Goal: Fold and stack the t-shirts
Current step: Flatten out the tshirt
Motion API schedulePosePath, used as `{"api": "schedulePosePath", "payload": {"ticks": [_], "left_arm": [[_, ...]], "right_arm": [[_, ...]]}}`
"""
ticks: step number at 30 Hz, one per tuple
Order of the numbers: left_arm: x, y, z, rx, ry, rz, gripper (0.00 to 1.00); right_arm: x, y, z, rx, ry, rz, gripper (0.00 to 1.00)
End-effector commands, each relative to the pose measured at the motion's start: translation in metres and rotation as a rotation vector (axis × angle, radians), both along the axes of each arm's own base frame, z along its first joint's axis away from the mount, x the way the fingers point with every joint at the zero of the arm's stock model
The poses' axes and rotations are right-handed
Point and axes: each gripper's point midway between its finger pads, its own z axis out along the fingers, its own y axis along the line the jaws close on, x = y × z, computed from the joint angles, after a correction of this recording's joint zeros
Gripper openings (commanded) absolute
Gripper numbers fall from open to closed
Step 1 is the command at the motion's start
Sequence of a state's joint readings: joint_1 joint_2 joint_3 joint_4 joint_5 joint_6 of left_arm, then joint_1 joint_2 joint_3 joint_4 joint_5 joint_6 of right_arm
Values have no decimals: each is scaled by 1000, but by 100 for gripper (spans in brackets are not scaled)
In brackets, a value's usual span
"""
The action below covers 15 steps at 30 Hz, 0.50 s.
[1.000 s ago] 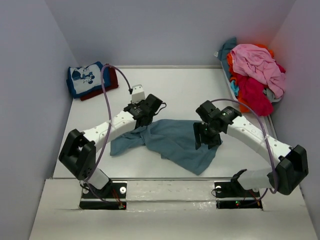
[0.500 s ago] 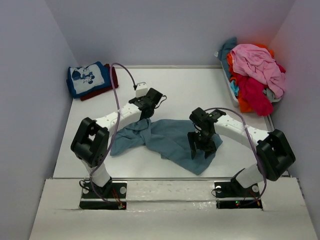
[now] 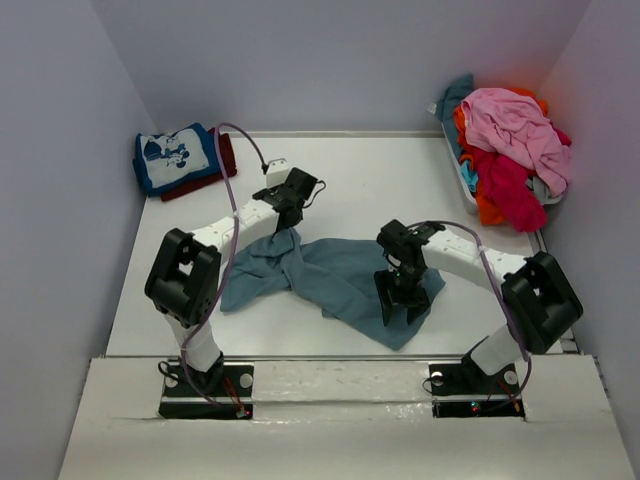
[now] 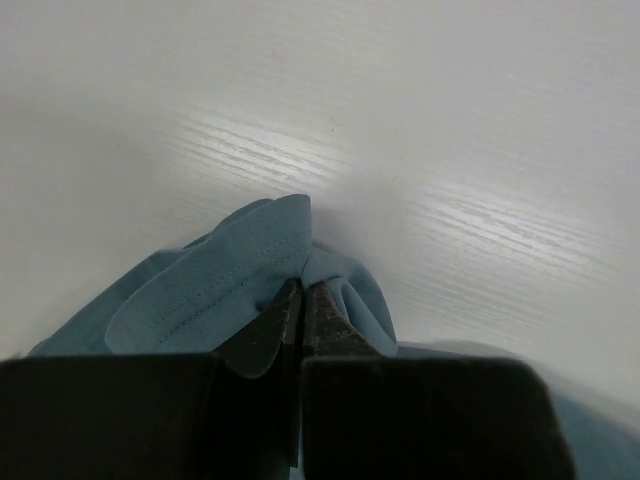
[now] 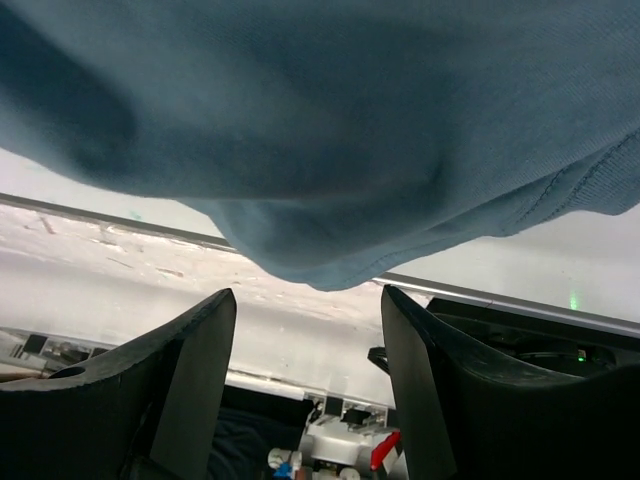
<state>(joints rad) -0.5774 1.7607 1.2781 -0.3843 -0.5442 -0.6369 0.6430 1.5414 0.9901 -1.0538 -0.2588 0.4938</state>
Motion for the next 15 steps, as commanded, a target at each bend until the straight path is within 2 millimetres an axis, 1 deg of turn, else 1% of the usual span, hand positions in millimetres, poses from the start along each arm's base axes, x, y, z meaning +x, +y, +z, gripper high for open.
{"api": "schedulePosePath", "payload": {"ticks": [1,7,8,9,12,13,15], "left_arm": [[17,-4,39,-41,-94,-2,6],[22,-5,54,-44,-125,-8,6],[24,0,58,-41,-132,2,6],[24,0,59,-40,-132,-1,6],[24,0,61,-42,-136,-4,6],[23,0,61,-42,-135,-4,6],[23,0,63,-44,-138,-4,6]], "right_arm": [[-9,-1,-10,-7,50,16,65],[-11,-5,-26,-42,73,17,65],[-10,-2,-29,-35,75,12,64],[-10,-1,-29,-29,73,7,64],[-5,4,-28,-14,53,-13,55],[-3,5,-28,-12,49,-19,44],[0,7,-29,-10,39,-26,30]]}}
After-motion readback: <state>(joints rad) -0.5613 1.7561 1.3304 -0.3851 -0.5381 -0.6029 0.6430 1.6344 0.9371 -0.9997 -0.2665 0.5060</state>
